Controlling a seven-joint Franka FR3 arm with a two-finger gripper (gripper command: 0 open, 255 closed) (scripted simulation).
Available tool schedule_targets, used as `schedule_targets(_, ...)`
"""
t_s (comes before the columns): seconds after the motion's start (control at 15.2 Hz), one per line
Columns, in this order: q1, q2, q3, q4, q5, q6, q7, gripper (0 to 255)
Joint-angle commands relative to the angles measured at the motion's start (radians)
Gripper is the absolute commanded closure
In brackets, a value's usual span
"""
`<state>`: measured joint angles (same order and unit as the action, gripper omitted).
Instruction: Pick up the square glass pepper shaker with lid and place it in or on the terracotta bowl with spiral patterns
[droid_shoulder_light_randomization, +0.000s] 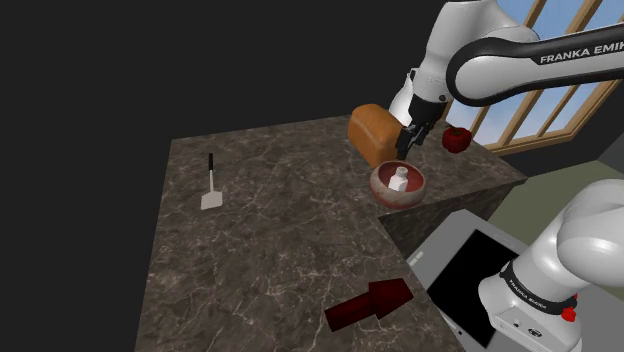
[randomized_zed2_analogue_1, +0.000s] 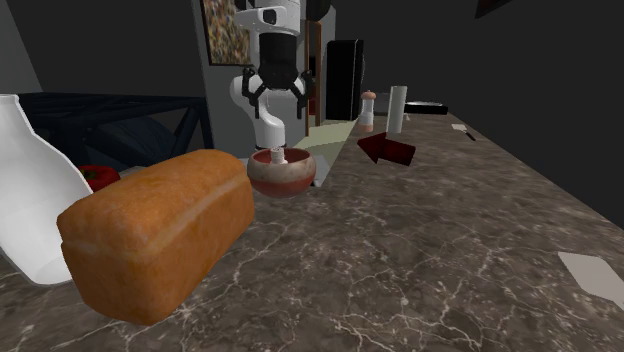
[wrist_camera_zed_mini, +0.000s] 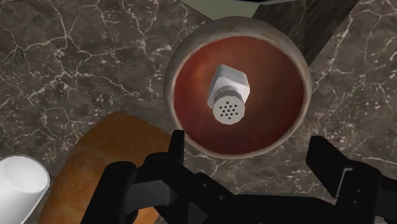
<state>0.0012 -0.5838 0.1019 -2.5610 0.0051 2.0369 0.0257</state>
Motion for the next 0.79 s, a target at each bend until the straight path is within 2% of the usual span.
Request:
schedule_targets(0.0,0.001,-0.011,-0.001,0.026,0.001,-0.037,-0.001,0)
schedule_targets(0.2,0.002,-0.032,-0.002,0.105,0.001,-0.137,-0.001,0)
schedule_targets(0.73,0.002,-0.032,-0.002,0.105,0.001,-0.137,-0.001,0)
